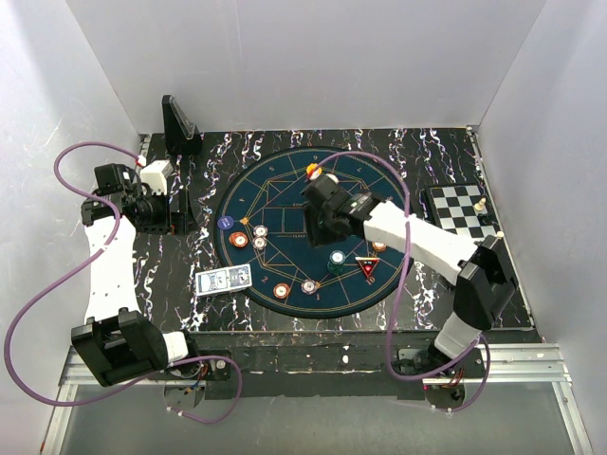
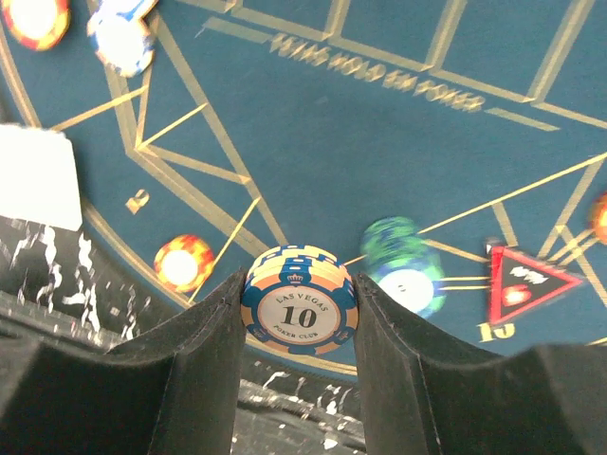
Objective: Distribute texas hold em gaming equipment
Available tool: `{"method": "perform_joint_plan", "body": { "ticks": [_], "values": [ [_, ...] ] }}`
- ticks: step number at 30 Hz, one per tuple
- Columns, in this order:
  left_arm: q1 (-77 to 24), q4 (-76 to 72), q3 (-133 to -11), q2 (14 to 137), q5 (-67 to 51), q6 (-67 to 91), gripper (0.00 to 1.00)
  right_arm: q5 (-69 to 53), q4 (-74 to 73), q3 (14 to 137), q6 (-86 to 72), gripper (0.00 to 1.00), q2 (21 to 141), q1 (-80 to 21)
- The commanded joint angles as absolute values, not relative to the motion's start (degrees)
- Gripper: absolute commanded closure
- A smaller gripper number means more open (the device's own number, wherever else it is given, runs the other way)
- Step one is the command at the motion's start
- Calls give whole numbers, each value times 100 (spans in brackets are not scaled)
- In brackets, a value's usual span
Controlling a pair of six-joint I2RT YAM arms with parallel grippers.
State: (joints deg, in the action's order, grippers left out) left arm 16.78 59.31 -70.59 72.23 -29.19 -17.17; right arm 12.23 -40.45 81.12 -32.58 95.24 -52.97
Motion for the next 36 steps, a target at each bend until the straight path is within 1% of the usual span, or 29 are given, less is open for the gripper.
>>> {"method": "perform_joint_plan", "body": {
  "ticks": [1,6,9,22,32,36],
  "values": [
    [1714,5889,-7145,7066,-2980,-1767,0,1266,-4192,8174,-3050,84,9272,-4449],
    [1705,5906,-7189,7058,-2944,-1775,0,1222,-4026,7911,-2962,84,9395,-3763],
    [1705,5924,-7216,7066,-2918,-1784,0,1230,-3824,7673,-2944,84,9553,-3578],
    [1705,5985,-7321,7031,-2918,-1854,0,1424,-3322,7146,-3120,85,10547,-3314],
    [1705,5968,-7286,7075,-2944,-1872,0,1573,-3103,6663,-3217,85,10565,-3243],
    [1705,5950,-7242,7066,-2909,-1881,0,1635,-3059,6408,-3296,85,10398,-3252]
  ]
}}
